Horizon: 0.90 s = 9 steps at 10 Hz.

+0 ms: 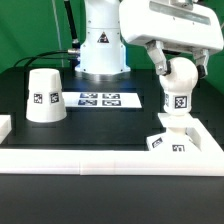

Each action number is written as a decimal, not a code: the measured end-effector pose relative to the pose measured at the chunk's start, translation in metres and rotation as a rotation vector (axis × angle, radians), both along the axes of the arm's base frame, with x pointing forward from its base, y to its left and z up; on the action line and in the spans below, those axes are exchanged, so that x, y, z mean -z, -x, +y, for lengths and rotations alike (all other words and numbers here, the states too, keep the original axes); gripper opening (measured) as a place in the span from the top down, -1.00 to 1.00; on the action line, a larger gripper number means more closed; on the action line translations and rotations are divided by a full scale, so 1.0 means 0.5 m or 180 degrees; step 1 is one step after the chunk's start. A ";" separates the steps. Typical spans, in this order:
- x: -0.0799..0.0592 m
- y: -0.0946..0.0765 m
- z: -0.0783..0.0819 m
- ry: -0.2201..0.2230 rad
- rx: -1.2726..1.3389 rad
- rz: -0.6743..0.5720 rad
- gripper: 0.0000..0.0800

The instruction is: Assemble lamp

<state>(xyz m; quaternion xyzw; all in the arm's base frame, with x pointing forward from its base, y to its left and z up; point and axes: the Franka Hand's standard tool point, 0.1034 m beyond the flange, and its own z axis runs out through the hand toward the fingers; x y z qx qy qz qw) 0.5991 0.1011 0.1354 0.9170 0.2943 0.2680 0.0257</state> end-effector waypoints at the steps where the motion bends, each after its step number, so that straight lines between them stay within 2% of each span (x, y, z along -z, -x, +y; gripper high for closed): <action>1: 0.000 0.000 0.000 0.0000 0.0000 0.0001 -0.75; 3: 0.007 0.006 0.009 0.0010 -0.0016 0.0124 -0.75; 5: 0.011 0.018 0.043 0.0025 0.0050 0.0642 -0.75; 7: 0.007 0.014 0.048 0.0131 0.0060 0.1091 -0.75; 9: 0.009 0.014 0.045 0.0206 0.0056 0.1378 -0.75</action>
Offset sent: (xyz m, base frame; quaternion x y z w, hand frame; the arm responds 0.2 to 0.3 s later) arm 0.0000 0.0000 0.0000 0.0000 -0.1296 0.0000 0.9916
